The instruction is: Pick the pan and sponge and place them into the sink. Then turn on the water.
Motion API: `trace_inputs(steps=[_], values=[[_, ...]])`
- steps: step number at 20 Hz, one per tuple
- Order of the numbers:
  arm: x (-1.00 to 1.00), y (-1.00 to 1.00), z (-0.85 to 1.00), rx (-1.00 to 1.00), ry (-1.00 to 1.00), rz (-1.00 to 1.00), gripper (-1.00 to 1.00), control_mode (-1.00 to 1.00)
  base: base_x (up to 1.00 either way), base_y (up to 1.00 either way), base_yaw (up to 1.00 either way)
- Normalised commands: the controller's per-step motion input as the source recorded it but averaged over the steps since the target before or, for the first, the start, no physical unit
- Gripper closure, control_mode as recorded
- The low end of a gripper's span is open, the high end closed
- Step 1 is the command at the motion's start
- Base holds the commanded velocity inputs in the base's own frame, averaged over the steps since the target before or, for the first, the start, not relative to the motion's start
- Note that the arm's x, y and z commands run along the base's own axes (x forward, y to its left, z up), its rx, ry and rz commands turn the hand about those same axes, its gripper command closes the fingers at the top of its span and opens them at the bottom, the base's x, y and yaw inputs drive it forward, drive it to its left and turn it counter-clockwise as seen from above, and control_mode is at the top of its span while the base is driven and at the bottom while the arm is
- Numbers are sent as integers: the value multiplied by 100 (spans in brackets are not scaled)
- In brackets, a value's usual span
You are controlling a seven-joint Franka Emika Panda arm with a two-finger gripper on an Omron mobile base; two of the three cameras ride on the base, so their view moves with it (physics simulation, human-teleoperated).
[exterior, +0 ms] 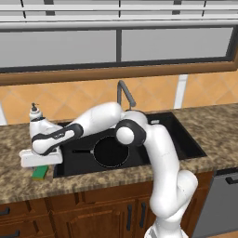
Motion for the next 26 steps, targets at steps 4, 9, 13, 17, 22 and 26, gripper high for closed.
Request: trace_inputs(steps=[4,9,13,17,22,26], values=[[0,20,-17,0,0,0,-100,-100,0,0,0],[-1,23,-20,0,0,0,-100,-100,0,0,0],[-18,5,-32,0,-5,0,-100,-100,0,0,0],[-14,0,-7,8,-16,0,-100,-100,0,0,0],[-6,1,-44,3,-9,0,-100,-100,0,0,0],[-12,0,-70,2,0,0,-100,-100,0,0,0]])
